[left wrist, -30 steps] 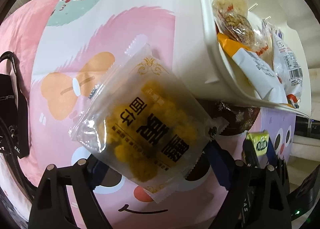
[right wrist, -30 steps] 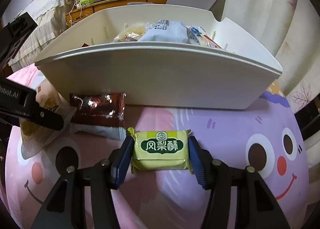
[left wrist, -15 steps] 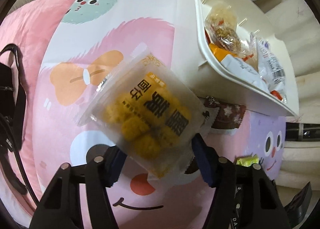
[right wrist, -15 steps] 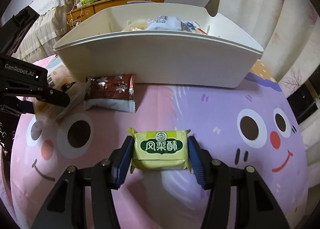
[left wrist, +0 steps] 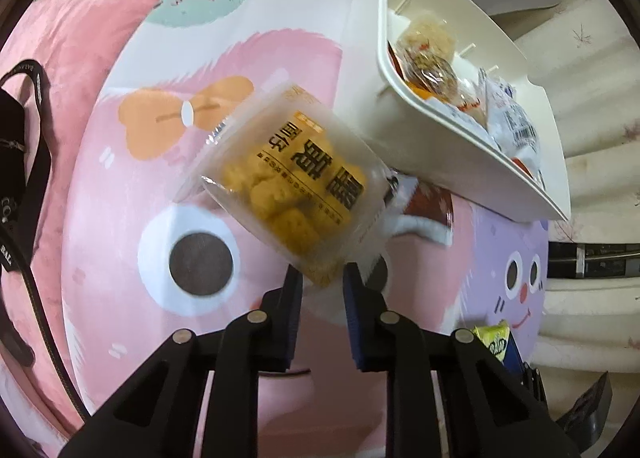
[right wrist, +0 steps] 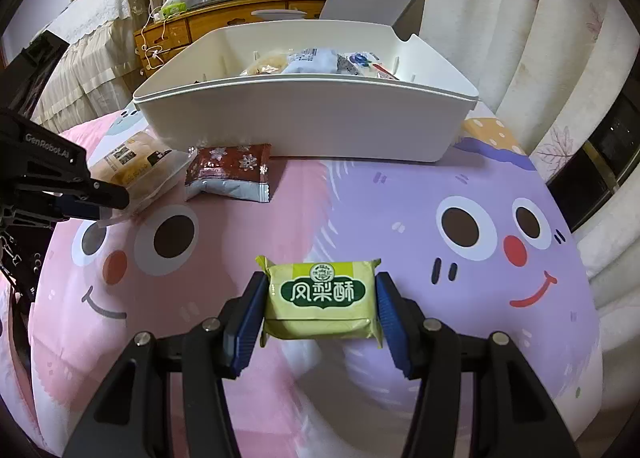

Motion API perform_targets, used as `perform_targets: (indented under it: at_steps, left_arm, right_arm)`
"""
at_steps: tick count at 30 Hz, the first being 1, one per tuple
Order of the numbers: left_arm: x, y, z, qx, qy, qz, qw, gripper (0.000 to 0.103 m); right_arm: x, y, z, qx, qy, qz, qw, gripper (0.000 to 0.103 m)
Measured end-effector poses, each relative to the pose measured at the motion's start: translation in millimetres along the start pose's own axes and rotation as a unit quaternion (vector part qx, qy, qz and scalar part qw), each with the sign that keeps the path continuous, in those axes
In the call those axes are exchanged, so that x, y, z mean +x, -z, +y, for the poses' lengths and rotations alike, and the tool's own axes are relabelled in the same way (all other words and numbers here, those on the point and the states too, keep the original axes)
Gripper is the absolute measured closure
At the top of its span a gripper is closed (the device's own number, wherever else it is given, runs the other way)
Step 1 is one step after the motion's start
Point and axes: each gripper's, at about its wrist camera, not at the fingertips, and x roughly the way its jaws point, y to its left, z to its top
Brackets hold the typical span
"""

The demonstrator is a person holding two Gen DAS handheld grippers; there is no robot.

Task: Organize snacks
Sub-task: 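Carry the puff bag with the left gripper while the right carries the yellow-green pack to the tray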

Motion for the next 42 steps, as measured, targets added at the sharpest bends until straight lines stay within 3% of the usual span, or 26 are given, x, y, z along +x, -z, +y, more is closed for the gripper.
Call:
perform_targets:
  at_steps: [5, 15, 22, 27, 38, 42]
  left_arm:
    - [-10.6, 5.9, -6.2, -0.013, 0.009, -0.002, 0.9999, 0.081]
    - [-32.9, -11.8, 2.3, -0.068, -0.008, -0.053, 0.9962, 0.037]
    - [-35.2, -27.0, 27.0, -0.144, -0.013, -0.083, 0.9860, 0.031]
    - [-24.9, -32.3, 31.2, -0.172, -0.003, -0.090, 0.9810, 0.025]
    - [-5.1, -36.8, 22.6, -0.179, -0.011, -0.113, 0.9773, 0.017]
    - [8.0, -36.6, 17.5, -0.169, -0.022, -0.094, 0.9809, 0.012]
  right_arm:
    - [-6.0, -4.1, -5.1, -0.006, -0.005, -0.002, 1.000, 0.049]
    - [-10.6, -17.4, -13.1, -0.036, -0.025, 0.000, 0.999, 0.049]
    - [-5.1, -24.4, -21.0, -0.059, -0.036, 0.016, 0.997, 0.049]
    - [1.5, -31.3, -24.2, -0.080, -0.044, 0.029, 0.995, 0.049]
    - [20.1, -45.6, -25.6, -0.126, -0.076, 0.046, 0.988, 0.049]
    - [26.1, -48.6, -27.4, -0.138, -0.085, 0.050, 0.986, 0.049]
